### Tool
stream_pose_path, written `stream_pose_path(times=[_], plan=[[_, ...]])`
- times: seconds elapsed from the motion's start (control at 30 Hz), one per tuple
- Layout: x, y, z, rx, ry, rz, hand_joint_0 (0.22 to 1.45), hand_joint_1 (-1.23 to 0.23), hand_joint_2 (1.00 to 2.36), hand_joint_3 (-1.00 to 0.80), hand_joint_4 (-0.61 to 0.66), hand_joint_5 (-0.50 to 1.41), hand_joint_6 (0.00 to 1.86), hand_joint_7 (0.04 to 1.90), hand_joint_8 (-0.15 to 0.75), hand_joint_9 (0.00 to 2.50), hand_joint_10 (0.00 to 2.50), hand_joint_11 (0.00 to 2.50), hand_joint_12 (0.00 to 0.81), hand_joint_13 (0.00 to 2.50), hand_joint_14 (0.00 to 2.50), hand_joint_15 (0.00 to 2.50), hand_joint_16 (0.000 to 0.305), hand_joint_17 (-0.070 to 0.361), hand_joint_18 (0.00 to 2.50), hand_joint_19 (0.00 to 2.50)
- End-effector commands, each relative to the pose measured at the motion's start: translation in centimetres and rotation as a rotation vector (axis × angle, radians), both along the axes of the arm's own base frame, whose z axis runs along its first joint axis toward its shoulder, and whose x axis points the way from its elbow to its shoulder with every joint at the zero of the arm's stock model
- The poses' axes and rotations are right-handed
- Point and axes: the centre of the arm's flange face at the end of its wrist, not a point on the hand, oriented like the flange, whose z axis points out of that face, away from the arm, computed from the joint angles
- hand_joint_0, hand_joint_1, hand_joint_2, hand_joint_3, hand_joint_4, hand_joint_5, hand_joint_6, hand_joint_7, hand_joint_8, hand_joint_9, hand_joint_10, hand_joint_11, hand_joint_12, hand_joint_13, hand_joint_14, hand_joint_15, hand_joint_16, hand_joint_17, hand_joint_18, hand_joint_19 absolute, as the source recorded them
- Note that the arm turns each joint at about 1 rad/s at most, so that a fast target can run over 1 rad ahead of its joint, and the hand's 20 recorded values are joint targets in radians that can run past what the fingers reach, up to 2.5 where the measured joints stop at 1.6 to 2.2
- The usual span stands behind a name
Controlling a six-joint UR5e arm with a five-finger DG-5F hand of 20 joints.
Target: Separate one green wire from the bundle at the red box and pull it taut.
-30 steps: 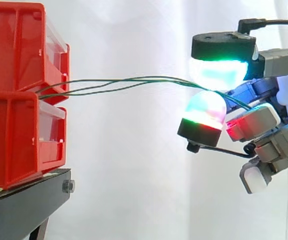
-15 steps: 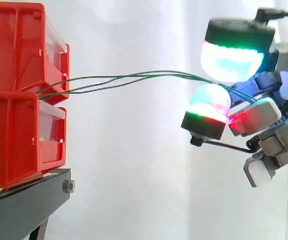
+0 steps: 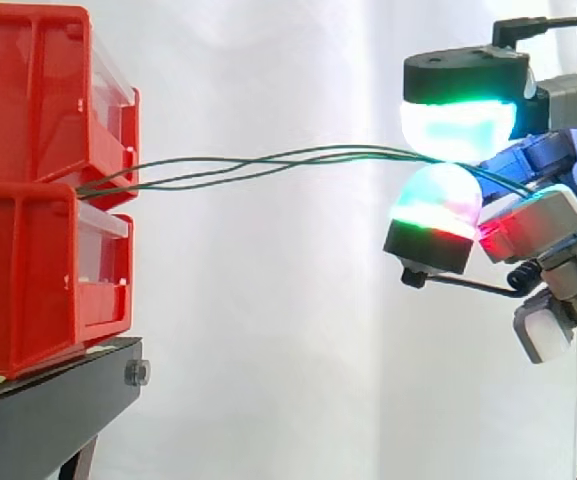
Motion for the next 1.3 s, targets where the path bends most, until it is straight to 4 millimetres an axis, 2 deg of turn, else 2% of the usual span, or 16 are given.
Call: stream_pose_path(times=[0.0,0.07,0.17,0.47,0.6,0.7,0.77,0.83,0.93,1.1,1.27], plan=[[-0.1,-0.06,0.04,-0.001,0.006,0.0,0.6,-0.72,1.01,-0.16,0.22,-0.19,0.92,0.98,0.326,1.2,0.02,1.24,0.402,1.44,0.01,1.38,0.068,0.152,0.84,0.68],[-0.14,-0.18,0.14,-0.002,0.006,-0.002,0.58,-0.74,1.01,-0.26,0.19,-0.2,0.91,1.02,0.289,1.16,0.02,1.27,0.341,1.39,0.02,1.42,0.06,0.134,0.77,0.72],[-0.12,-0.06,0.03,-0.003,0.008,0.0,0.58,-0.75,1.01,-0.37,0.19,-0.2,0.91,1.01,0.284,1.15,0.02,1.27,0.338,1.38,0.02,1.43,0.058,0.131,0.76,0.71],[-0.16,-0.19,0.02,-0.004,0.01,-0.003,0.61,-0.78,1.01,-0.36,0.18,-0.2,0.91,1.0,0.275,1.15,0.02,1.27,0.336,1.37,0.02,1.43,0.057,0.128,0.75,0.71],[-0.18,-0.09,0.01,-0.005,0.012,-0.002,0.54,-0.59,1.01,-0.43,0.18,-0.19,0.91,1.0,0.291,1.18,0.02,1.26,0.349,1.4,0.02,1.41,0.059,0.133,0.77,0.71],[-0.18,-0.09,0.01,-0.005,0.012,-0.002,0.58,-0.52,1.01,-0.38,0.18,-0.19,0.9,1.02,0.285,1.19,0.02,1.27,0.341,1.39,0.02,1.42,0.058,0.131,0.77,0.73],[-0.18,-0.09,0.01,-0.005,0.012,-0.002,0.58,-0.54,1.02,-0.25,0.17,-0.19,0.9,1.04,0.283,1.19,0.02,1.27,0.34,1.39,0.02,1.43,0.058,0.13,0.77,0.73],[-0.14,-0.19,0.08,-0.004,0.01,-0.003,0.6,-0.59,1.01,-0.17,0.19,-0.18,0.91,1.0,0.326,1.22,0.02,1.25,0.395,1.44,0.01,1.39,0.066,0.149,0.84,0.69],[-0.17,-0.2,0.01,-0.005,0.012,-0.003,0.61,-0.68,1.01,-0.1,0.17,-0.18,0.92,0.98,0.343,1.23,0.01,1.23,0.421,1.46,0.01,1.36,0.07,0.157,0.88,0.67],[-0.17,-0.2,0.01,-0.005,0.012,-0.003,0.62,-0.75,1.01,-0.08,0.15,-0.18,0.92,1.0,0.321,1.21,0.02,1.25,0.394,1.43,0.01,1.39,0.066,0.149,0.84,0.68],[-0.17,-0.2,0.01,-0.005,0.012,-0.003,0.65,-0.81,1.02,-0.17,0.15,-0.2,0.92,0.97,0.282,1.14,0.02,1.29,0.335,1.36,0.02,1.43,0.056,0.127,0.75,0.69]])
